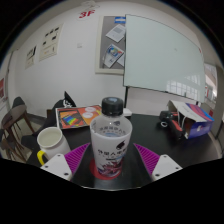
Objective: Pour water
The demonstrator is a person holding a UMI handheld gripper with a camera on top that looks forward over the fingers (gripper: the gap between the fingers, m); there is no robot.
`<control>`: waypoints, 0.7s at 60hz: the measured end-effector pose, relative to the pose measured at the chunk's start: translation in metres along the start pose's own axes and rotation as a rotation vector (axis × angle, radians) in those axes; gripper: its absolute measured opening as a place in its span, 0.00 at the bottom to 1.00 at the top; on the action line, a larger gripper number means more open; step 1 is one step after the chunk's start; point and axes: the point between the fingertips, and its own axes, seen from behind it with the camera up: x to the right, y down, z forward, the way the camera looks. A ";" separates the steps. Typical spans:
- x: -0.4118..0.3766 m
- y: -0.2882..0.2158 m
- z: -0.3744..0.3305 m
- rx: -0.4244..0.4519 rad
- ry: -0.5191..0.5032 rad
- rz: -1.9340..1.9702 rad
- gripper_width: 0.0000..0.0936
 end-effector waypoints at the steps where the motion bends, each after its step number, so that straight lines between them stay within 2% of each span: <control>1: 0.000 -0.001 -0.004 0.000 0.006 -0.003 0.91; 11: -0.001 -0.013 -0.073 -0.014 0.054 -0.019 0.90; 26: -0.011 -0.004 -0.194 -0.058 0.126 -0.001 0.90; 42: -0.017 0.016 -0.261 -0.085 0.159 0.040 0.90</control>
